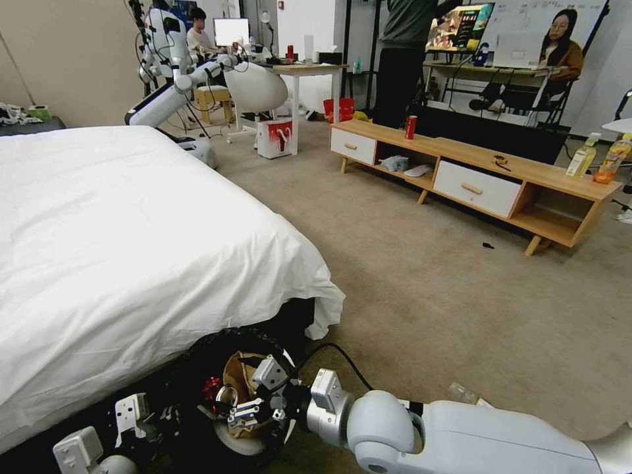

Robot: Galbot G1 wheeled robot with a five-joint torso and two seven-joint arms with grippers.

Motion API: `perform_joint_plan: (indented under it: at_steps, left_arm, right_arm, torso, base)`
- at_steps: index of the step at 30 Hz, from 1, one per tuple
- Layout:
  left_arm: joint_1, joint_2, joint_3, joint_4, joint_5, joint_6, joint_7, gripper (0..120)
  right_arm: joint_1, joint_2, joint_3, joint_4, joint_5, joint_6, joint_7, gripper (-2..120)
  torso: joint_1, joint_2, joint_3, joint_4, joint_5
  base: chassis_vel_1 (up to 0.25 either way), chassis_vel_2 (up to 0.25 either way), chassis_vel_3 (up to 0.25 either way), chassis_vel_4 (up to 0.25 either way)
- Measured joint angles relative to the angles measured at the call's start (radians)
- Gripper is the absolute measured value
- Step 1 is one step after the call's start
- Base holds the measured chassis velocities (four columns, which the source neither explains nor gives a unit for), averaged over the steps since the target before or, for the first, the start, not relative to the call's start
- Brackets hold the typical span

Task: Pick up the trash bin and place the garbage on the floor into it.

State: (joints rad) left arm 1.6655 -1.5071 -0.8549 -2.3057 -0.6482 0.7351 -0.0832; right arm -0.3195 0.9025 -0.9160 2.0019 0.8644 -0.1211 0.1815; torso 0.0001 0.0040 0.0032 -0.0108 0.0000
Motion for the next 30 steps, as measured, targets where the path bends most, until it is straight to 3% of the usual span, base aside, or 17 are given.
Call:
perform_joint_plan:
  at_steps: [7,17,23,26,30]
  left_arm:
    - [0.005,0.0,0.0,0.0,0.004,0.0,0.0,1]
    - [0.029,-0.001,-0.011,-0.013,0.014,0.0,0.002,1]
    - [0.051,0.0,-0.028,-0.022,0.028,0.0,0.004,1]
    - [0.065,-0.005,-0.038,-0.03,0.037,-0.001,0.006,1]
    - [0.071,-0.019,-0.04,-0.036,0.057,-0.007,0.012,1]
  right_arm:
    - [-0.027,-0.02,0.058,0.043,-0.005,0.001,0.003,99]
    - [-0.089,-0.076,0.304,0.113,-0.004,0.062,0.003,99]
    - [-0.18,-0.107,0.482,0.1,-0.018,0.165,0.01,99]
    - [-0.321,-0.117,0.703,0.091,-0.04,0.273,-0.004,100]
    - [-0.446,-0.106,0.857,0.072,-0.094,0.375,-0.013,99]
  torso:
    - [0.0,0.0,0.0,0.0001,0.0001]
    - [0.0,0.0,0.0,0.0001,0.0001]
    - [0.0,0.0,0.0,0.0,0.0001]
    - [0.0,0.0,0.0,-0.0002,-0.0001]
    - [0.0,0.0,0.0,-0.0006,0.0003]
  base:
    - [0.0,0.0,0.0,0.0]
    - [0.0,0.0,0.0,0.0]
    - [0.0,0.0,0.0,0.0]
    - [0.0,0.0,0.0,0.0]
    - [0.0,0.0,0.0,0.0]
